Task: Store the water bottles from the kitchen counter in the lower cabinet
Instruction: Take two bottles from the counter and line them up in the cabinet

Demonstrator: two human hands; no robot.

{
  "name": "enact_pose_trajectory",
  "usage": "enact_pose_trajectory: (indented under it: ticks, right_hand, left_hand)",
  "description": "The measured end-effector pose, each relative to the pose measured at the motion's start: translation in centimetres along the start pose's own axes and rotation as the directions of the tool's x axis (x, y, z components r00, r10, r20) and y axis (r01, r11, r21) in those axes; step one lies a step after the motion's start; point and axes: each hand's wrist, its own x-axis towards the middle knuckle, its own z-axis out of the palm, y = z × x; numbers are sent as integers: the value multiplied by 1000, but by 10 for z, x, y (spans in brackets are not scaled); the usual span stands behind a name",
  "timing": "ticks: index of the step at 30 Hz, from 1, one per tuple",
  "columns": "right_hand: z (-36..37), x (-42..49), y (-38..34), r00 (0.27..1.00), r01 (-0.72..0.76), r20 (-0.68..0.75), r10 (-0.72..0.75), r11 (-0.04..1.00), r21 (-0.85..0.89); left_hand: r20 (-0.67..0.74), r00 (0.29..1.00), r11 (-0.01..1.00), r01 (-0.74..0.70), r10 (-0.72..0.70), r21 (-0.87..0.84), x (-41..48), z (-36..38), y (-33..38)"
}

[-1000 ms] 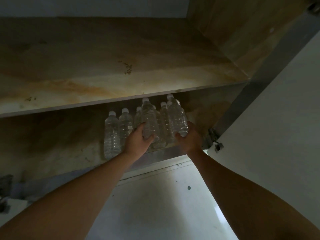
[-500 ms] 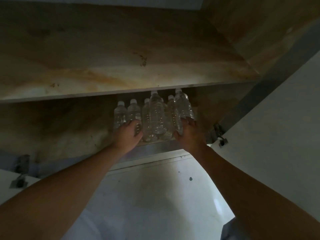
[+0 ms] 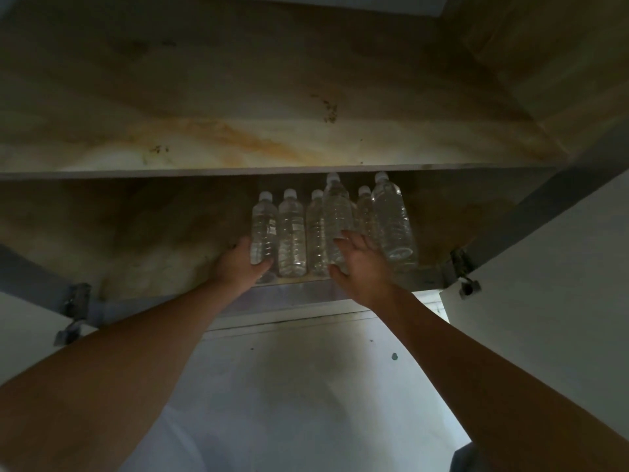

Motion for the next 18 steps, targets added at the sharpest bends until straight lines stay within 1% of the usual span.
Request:
enact_pose_trajectory:
  ticks: [4,7,10,13,18]
  right_hand:
    - [3,1,1,1000,18,-23,-17,1000,11]
    - [7,2,3,999,25,-47,-25,1000,3]
    - [11,1,4,999,7,-45,-8,1000,-8]
    - [14,-2,6,999,10,-50,-9,1000,5]
    - [13,0,5,998,14,-63,-12,999,32]
  left_hand:
    - [75,994,976,91,-77,-196,13,6,9]
    - [113,980,922,192,-164,-335,22,8,10]
    - [96,968,877,250,-231,-411,25,5,13]
    - [120,948,823,315,-293,-473,28,-3,15]
    - [171,932,702,355,-321,-617,29,-12,15]
